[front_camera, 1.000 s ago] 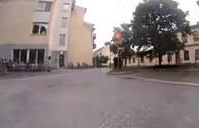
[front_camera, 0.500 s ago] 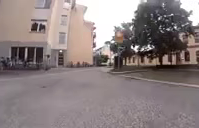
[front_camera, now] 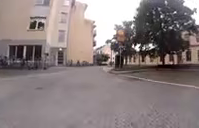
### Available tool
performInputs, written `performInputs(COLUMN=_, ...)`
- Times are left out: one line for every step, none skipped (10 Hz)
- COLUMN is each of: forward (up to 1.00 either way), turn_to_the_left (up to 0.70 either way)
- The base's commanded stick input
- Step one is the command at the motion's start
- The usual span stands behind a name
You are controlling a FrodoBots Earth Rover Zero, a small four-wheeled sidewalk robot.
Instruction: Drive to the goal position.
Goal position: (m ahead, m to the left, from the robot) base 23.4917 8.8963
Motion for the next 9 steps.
performInputs(forward=0.60, turn_to_the_left=0.00)
performInputs(forward=0.60, turn_to_the_left=0.00)
performInputs(forward=0.60, turn_to_the_left=0.00)
performInputs(forward=0.60, turn_to_the_left=0.00)
performInputs(forward=0.60, turn_to_the_left=0.00)
performInputs(forward=0.60, turn_to_the_left=0.00)
performInputs(forward=0.60, turn_to_the_left=0.00)
performInputs(forward=0.60, turn_to_the_left=0.00)
performInputs(forward=0.60, turn_to_the_left=0.00)
